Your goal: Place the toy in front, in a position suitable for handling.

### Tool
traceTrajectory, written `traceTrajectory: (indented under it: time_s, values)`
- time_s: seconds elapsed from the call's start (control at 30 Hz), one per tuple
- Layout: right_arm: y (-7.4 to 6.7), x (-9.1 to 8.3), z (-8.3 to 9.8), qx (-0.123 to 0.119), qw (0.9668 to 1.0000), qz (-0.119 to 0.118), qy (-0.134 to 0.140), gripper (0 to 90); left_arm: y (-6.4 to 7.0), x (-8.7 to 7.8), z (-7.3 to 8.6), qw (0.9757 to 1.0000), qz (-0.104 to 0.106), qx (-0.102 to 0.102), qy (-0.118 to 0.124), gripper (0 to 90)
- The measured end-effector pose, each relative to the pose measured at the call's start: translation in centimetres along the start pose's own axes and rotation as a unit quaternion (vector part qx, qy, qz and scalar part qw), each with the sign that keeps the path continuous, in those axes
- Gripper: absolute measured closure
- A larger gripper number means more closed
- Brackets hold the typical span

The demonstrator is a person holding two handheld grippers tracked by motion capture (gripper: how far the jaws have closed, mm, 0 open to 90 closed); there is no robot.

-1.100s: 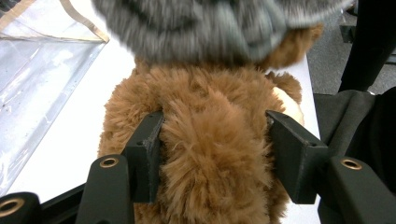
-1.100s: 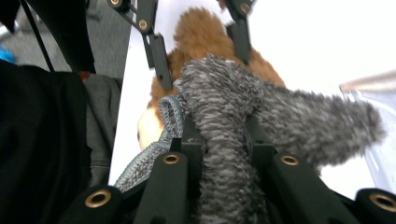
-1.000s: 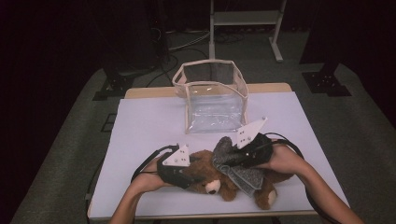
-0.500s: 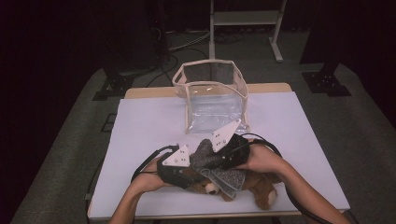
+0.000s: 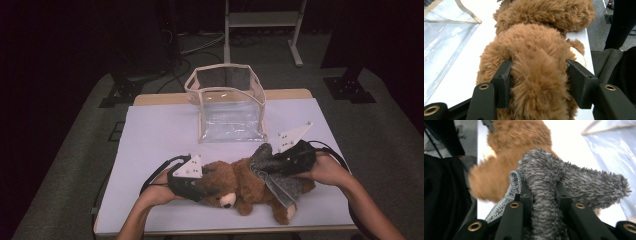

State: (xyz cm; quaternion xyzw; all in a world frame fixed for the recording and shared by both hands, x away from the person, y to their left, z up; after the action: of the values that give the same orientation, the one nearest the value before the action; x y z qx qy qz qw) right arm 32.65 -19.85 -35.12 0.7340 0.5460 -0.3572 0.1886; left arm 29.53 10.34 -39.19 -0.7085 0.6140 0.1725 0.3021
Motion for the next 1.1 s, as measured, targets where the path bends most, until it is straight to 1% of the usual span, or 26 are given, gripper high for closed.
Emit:
traceTrajectory:
  time_s: [0.03, 0.07, 0.1, 0.13, 0.23, 0.27, 0.37, 0.4, 0.43, 0.47, 0.53, 0.57, 0.6, 0.63, 0.67, 0.7, 0.77, 0.83, 0.9, 0.97, 1.0, 1.03, 1.07, 1.1]
  values:
    - [0.2, -0.1, 0.1, -0.001, 1.0000, 0.004, 0.004, 72.9, 0.0, 0.0, 0.0, 1.0000, 0.000, 0.001, -0.001, 41.9]
    - [0.2, 0.0, 0.0, -0.001, 1.0000, 0.004, 0.007, 72.9, 0.0, 0.0, 0.0, 1.0000, 0.000, 0.001, -0.002, 41.8]
    - [0.1, 0.2, -0.1, 0.001, 0.9999, 0.001, 0.011, 72.8, 0.0, -0.1, 0.0, 1.0000, 0.000, 0.001, -0.002, 41.5]
    - [0.0, 0.6, -0.2, -0.004, 0.9999, -0.003, 0.011, 72.8, 0.0, -0.1, 0.0, 1.0000, 0.000, -0.001, -0.002, 41.1]
    - [-0.6, 1.3, -0.3, -0.014, 0.9998, -0.013, 0.010, 73.1, -0.2, -0.6, -0.2, 1.0000, 0.000, -0.008, 0.000, 37.9]
    - [-0.8, 1.4, -0.3, -0.013, 0.9998, -0.014, 0.008, 73.3, -0.3, -0.8, -0.3, 1.0000, 0.000, -0.007, 0.003, 37.2]
    - [-1.7, 1.7, 0.2, -0.029, 0.9995, -0.011, 0.001, 73.8, -0.6, -1.3, -0.7, 0.9998, 0.005, -0.014, 0.016, 34.4]
    - [-2.0, 1.7, 0.4, -0.029, 0.9995, -0.012, 0.002, 74.0, -0.7, -1.2, -1.0, 0.9998, 0.005, -0.016, 0.015, 31.8]
    - [-2.2, 1.7, 0.5, -0.032, 0.9994, -0.014, 0.004, 74.1, -0.8, -1.1, -1.2, 0.9998, 0.006, -0.015, 0.008, 28.5]
    - [-2.5, 1.7, 0.7, -0.029, 0.9995, -0.015, 0.006, 74.2, -0.9, -1.0, -1.5, 0.9999, 0.009, -0.014, 0.004, 26.8]
    - [-2.6, 1.7, 1.1, -0.034, 0.9992, -0.017, 0.011, 74.3, -1.2, -0.3, -2.0, 0.9996, 0.019, -0.018, -0.009, 23.6]
    - [-2.8, 1.7, 1.3, -0.029, 0.9993, -0.018, 0.014, 74.4, -1.3, -0.1, -2.1, 0.9995, 0.022, -0.020, -0.013, 22.7]
    - [-2.9, 1.7, 1.5, -0.027, 0.9993, -0.019, 0.016, 74.4, -1.4, 0.3, -2.2, 0.9991, 0.031, -0.022, -0.019, 22.8]
    - [-3.0, 1.7, 1.7, -0.029, 0.9991, -0.021, 0.020, 74.4, -1.3, 0.5, -2.1, 0.9988, 0.038, -0.025, -0.021, 24.5]
    - [-3.1, 1.7, 1.8, -0.027, 0.9991, -0.024, 0.021, 74.4, -1.1, 0.8, -2.1, 0.9983, 0.048, -0.021, -0.025, 27.3]
    - [-3.1, 1.6, 1.9, -0.026, 0.9990, -0.028, 0.025, 74.4, -1.0, 0.9, -2.0, 0.9981, 0.052, -0.019, -0.025, 28.8]
    - [-2.9, 1.2, 1.8, -0.026, 0.9988, -0.030, 0.029, 74.4, -0.7, 1.1, -1.8, 0.9982, 0.051, -0.016, -0.029, 29.9]
    - [-2.3, 0.5, 1.2, -0.018, 0.9984, -0.028, 0.045, 74.3, -0.4, 1.1, -1.7, 0.9983, 0.049, -0.015, -0.029, 31.6]
    - [-1.6, -0.1, 0.8, -0.011, 0.9982, -0.016, 0.057, 74.2, -0.1, 1.0, -1.6, 0.9982, 0.052, -0.008, -0.030, 32.5]
    - [-0.9, -0.5, 0.5, -0.003, 0.9979, -0.009, 0.064, 74.2, 0.1, 0.9, -1.6, 0.9981, 0.052, -0.002, -0.032, 32.7]
    - [-0.6, -0.4, 0.5, 0.000, 0.9981, -0.008, 0.061, 74.2, 0.2, 0.8, -1.6, 0.9981, 0.052, -0.003, -0.033, 32.6]
    - [-0.5, 0.0, 0.7, 0.002, 0.9986, -0.012, 0.051, 74.2, 0.2, 0.8, -1.6, 0.9981, 0.052, -0.002, -0.033, 32.4]
    - [-0.7, 0.5, 0.9, 0.004, 0.9991, -0.016, 0.040, 74.2, 0.2, 0.8, -1.6, 0.9981, 0.052, -0.004, -0.032, 31.6]
    - [-0.8, 1.0, 1.2, 0.001, 0.9993, -0.017, 0.035, 74.3, 0.0, 0.7, -1.7, 0.9982, 0.053, -0.006, -0.029, 30.2]
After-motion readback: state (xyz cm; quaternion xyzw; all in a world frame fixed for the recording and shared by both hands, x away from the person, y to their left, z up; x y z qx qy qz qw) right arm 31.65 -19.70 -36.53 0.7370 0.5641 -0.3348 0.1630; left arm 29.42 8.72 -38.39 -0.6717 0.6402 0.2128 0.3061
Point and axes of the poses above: each handheld gripper's, and its own axes: x roughly forward along the jaws, z roughly out of its underside, y roughly to its right, the point moved 2 cm from there along x, roughly forward along the jaws, and after that the axes turned 9 degrees about x, right-handed, at the moved point
